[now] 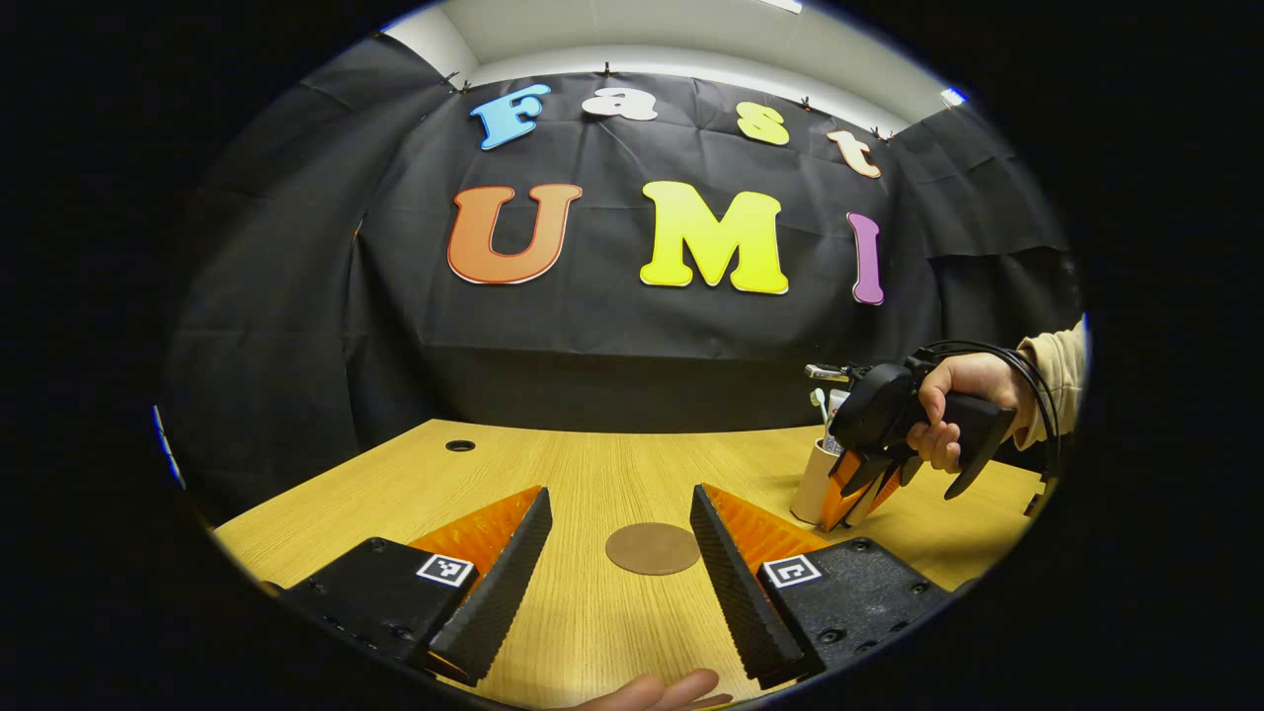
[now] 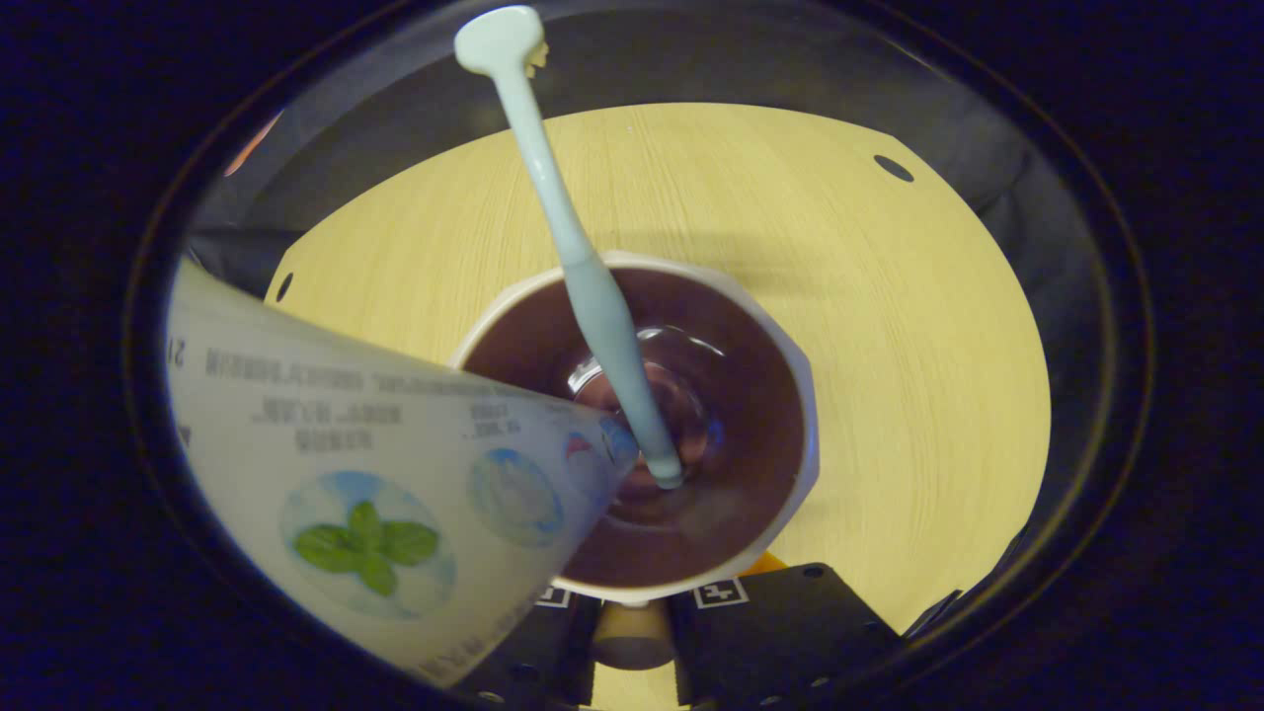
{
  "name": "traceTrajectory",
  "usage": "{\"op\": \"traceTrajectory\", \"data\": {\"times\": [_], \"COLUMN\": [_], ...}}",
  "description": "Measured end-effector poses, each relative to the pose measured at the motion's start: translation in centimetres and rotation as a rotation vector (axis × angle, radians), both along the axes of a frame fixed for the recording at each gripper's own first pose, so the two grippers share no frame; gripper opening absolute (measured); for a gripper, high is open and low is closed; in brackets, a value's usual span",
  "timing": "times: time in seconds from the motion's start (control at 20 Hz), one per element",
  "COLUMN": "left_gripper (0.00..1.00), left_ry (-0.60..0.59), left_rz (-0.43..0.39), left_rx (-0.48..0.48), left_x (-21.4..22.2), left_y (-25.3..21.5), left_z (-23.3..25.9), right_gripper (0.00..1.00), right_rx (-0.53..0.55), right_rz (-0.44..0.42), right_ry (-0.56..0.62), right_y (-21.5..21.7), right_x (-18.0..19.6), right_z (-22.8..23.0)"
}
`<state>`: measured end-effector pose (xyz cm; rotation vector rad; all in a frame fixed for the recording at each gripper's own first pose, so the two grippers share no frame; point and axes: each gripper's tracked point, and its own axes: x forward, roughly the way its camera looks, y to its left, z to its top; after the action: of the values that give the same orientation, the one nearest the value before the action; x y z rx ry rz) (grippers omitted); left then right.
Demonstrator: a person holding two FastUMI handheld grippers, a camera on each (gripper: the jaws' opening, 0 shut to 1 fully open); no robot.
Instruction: Put the toothbrush and toothpaste on the desktop into the cup, then pick up the cup and place it on the coaster on the desktop.
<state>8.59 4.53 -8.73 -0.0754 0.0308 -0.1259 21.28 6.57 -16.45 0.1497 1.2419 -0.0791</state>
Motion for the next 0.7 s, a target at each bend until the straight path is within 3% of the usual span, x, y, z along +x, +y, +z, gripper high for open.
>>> {"op": "traceTrajectory", "data": {"times": [0.45, 0.7], "left_gripper": [0.90, 0.91], "left_ry": [-0.065, -0.032], "left_rz": [-0.038, -0.023], "left_rx": [-0.026, 0.056], "left_x": [-2.1, -3.2], "left_y": [0.1, 1.2], "left_z": [0.7, -1.9], "right_gripper": [0.28, 0.28], "right_rx": [-0.018, -0.040], "right_rz": [0.074, 0.177], "right_ry": [-0.061, -0.061], "right_y": [2.7, 7.6], "right_x": [-0.9, -0.9], "right_z": [2.9, 3.4]}}
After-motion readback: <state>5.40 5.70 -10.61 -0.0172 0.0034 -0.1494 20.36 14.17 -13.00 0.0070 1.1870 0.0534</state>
